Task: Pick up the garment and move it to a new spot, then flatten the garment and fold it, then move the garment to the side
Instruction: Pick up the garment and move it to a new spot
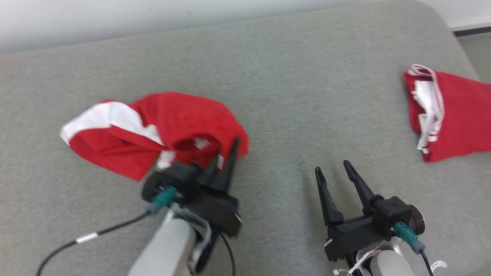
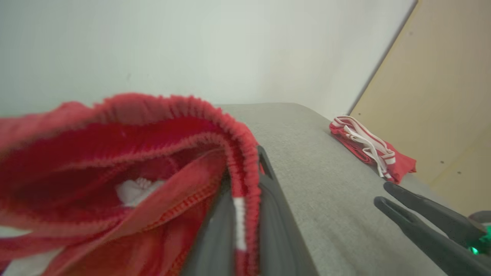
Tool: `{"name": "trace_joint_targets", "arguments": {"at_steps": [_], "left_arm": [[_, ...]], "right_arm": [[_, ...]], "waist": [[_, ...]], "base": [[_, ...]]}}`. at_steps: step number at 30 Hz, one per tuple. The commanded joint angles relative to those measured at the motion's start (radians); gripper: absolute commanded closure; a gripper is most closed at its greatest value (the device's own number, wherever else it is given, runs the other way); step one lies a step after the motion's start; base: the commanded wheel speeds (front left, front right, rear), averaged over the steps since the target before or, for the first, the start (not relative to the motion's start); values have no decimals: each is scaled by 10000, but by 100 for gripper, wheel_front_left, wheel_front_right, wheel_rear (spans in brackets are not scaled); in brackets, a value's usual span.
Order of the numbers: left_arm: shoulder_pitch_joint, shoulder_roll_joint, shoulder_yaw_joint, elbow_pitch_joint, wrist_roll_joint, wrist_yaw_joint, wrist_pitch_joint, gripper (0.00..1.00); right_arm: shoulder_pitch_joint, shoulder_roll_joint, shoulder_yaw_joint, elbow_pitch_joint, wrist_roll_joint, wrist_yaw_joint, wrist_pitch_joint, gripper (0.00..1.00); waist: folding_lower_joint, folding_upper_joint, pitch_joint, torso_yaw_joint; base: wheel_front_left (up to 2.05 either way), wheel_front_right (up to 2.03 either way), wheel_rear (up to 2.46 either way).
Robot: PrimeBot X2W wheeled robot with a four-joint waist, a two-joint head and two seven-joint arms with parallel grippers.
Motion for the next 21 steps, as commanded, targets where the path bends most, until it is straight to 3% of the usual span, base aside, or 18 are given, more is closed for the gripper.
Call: {"name": "trace_joint_targets", "arguments": {"at_steps": [1, 6, 7, 8, 17, 21], "left_arm": [[187, -2, -296, -98, -313, 9, -27, 100], [448, 17, -432, -294, -269, 10, -27, 100], [587, 21, -324, -260, -162, 13, -27, 74], [731, 8, -189, -189, -46, 44, -27, 0], [2769, 329, 2232, -1546, 1816, 224, -27, 0], [3753, 387, 3418, -1991, 2142, 230, -27, 0]], "right_arm": [[100, 46, 23, 9, 33, -30, -42, 0], [162, 53, -59, -3, 112, -30, -42, 0], [173, 55, -52, -20, 188, -30, -42, 0], [197, 58, -39, -20, 232, -30, -42, 0], [470, 58, -158, -134, 506, -30, -41, 0], [438, 42, -161, -93, 578, -30, -41, 0]], "waist": [[1, 0, -200, -365], [1, 0, -287, -360], [1, 0, -327, -323], [1, 0, -372, -280], [1, 0, -787, 713], [1, 0, -924, 1207]], "base": [[0, 0, 0], [0, 0, 0], [0, 0, 0], [0, 0, 0], [0, 0, 0], [0, 0, 0]]}}
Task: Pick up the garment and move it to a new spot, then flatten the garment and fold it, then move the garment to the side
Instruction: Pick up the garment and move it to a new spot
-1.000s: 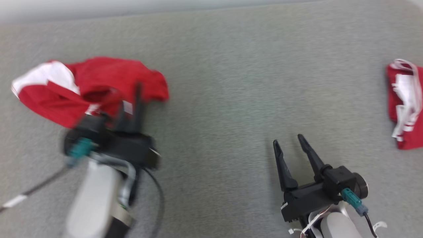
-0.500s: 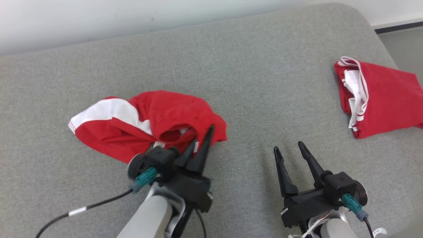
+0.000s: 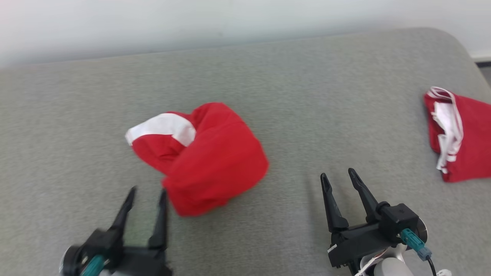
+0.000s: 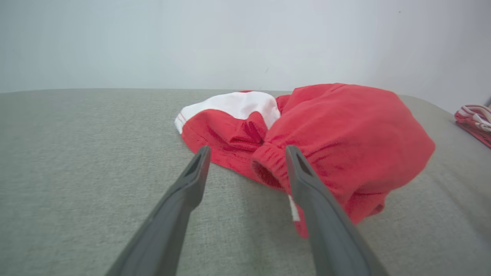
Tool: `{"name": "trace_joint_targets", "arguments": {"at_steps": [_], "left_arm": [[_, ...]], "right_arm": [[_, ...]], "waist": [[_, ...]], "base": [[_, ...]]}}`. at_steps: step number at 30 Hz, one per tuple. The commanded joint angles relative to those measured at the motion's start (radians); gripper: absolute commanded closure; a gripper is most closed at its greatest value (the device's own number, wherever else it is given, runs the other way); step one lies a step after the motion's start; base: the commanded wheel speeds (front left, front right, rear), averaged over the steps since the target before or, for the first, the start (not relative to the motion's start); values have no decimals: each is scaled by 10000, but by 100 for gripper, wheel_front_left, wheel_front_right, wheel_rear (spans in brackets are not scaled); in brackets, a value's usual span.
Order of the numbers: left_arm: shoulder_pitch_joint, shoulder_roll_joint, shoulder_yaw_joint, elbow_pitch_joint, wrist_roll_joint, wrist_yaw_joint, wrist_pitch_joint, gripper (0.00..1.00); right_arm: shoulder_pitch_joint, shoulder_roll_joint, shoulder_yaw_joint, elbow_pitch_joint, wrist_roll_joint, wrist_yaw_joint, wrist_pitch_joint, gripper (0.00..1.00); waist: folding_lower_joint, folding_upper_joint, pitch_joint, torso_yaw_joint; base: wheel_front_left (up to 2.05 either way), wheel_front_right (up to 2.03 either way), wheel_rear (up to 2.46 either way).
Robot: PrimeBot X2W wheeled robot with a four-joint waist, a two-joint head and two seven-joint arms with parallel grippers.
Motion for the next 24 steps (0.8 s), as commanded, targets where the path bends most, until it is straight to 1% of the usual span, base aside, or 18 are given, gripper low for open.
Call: {"name": "trace_joint_targets", "arguments": {"at_steps": [1, 3, 6, 12, 19, 24], "left_arm": [[270, -52, 145, -80, 78, 5, -27, 0], [612, -87, 656, -202, 216, 10, -27, 0], [1037, -215, 1173, -350, 331, -22, -27, 0], [1636, -369, 1832, -543, 654, -40, -28, 0], [2218, -433, 2136, -589, 924, -115, -28, 0], [2463, -445, 2201, -523, 843, -140, -28, 0]], "right_arm": [[86, 9, 23, 11, 118, -30, -39, 0], [159, 12, 54, 24, 153, -30, -39, 0], [233, 8, 70, 106, 158, -30, -39, 0], [446, 10, 75, 251, 158, -30, -41, 0], [843, 10, -28, 376, 86, -30, -40, 0], [1163, 9, -102, 478, -31, -30, -40, 0]], "waist": [[1, 1, -239, 469], [1, 1, -366, 657], [1, 1, -577, 842], [1, 1, -1031, 898], [1, 1, -1543, 680], [1, 1, -1803, 544]], "base": [[0, 0, 0], [0, 0, 0], [0, 0, 0], [0, 0, 0], [0, 0, 0], [0, 0, 0]]}}
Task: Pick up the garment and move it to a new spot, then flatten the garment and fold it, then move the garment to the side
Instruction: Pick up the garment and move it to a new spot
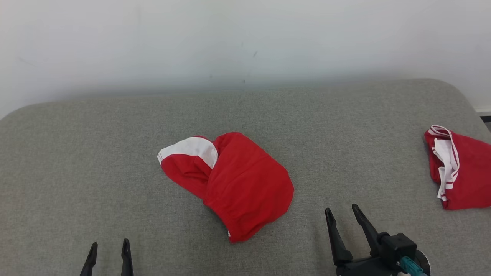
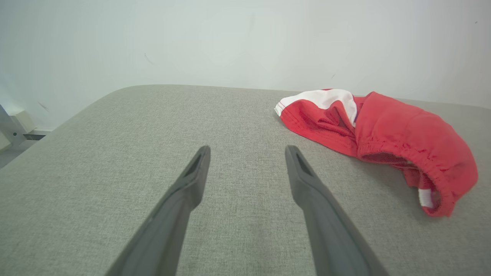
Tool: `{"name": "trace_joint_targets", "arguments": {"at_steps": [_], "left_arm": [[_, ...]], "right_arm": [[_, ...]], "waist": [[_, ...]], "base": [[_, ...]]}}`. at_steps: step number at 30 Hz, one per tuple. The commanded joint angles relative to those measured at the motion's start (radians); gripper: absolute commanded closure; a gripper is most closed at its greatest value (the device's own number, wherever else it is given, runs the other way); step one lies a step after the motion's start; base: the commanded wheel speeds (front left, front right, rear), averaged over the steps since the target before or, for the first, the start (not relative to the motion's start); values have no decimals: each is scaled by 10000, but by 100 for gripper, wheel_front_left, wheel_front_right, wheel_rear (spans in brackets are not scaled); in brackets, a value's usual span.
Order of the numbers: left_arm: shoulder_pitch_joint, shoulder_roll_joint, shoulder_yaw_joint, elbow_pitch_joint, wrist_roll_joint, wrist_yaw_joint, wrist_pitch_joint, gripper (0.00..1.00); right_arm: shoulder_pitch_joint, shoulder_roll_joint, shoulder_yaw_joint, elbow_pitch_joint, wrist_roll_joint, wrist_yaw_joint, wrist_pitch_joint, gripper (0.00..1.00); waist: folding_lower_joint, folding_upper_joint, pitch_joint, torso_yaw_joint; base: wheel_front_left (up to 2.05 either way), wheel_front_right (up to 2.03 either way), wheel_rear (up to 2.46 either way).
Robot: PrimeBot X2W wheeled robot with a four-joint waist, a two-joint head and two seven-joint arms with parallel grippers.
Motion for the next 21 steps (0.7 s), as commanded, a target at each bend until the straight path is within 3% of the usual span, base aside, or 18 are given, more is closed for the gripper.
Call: {"name": "trace_joint_targets", "arguments": {"at_steps": [1, 21], "left_arm": [[241, -23, -12, 31, -87, -36, -28, 0], [422, -26, -240, -4, -134, 83, -28, 0]], "right_arm": [[212, 7, -37, 56, -81, -30, -40, 0], [574, 10, 230, 81, -36, -30, -40, 0]], "waist": [[2, 1, -237, -150], [2, 1, -534, -296]], "base": [[0, 0, 0], [0, 0, 0]]}}
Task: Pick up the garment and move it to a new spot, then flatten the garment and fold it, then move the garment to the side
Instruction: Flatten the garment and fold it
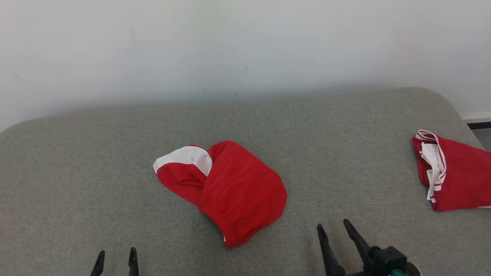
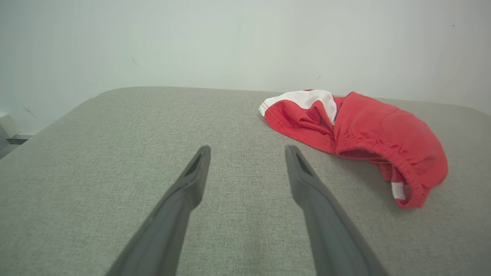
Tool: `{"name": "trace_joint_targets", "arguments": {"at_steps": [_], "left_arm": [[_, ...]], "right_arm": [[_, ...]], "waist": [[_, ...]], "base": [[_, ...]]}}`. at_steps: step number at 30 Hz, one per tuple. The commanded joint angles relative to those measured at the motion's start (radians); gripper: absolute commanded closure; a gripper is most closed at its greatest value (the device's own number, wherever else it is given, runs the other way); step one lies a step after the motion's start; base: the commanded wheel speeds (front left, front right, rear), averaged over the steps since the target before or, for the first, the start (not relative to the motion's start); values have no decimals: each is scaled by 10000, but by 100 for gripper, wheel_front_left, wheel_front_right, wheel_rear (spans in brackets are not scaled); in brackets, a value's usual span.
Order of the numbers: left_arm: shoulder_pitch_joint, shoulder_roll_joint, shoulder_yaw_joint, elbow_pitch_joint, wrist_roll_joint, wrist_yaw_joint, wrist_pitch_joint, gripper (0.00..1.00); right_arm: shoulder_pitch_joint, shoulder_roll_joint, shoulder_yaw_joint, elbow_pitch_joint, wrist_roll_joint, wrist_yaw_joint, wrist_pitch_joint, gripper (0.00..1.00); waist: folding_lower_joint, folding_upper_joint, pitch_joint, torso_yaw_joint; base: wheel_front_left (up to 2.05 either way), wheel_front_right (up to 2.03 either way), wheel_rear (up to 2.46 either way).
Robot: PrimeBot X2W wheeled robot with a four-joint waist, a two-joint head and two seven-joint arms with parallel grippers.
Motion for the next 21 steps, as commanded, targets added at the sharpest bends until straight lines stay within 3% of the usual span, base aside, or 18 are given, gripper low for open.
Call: {"name": "trace_joint_targets", "arguments": {"at_steps": [1, 8, 12, 17, 21], "left_arm": [[64, -19, -63, 5, -47, 18, -28, 0], [-147, -13, -761, 155, -223, 35, -28, 0], [-305, -18, -1221, 164, -597, -20, -28, 0], [-460, -13, -1552, 233, -757, -59, -28, 0], [-533, -14, -1597, 227, -909, -58, -28, 0]], "right_arm": [[-47, 14, 159, -41, 99, -30, -40, 0], [-959, 7, 2162, 202, 451, -30, -38, 0], [-1825, 8, 2976, 1137, 583, -30, -22, 0], [-2844, 4, 3469, 2412, 660, -30, -22, 0], [-3360, 10, 3309, 3076, 464, -30, -22, 0]], "waist": [[0, 0, 54, 67], [0, 0, 358, 779], [0, 0, 630, 1378], [0, 0, 911, 2144], [0, 0, 1176, 2509]], "base": [[0, 0, 0], [0, 0, 0], [0, 0, 0], [0, 0, 0], [0, 0, 0]]}}
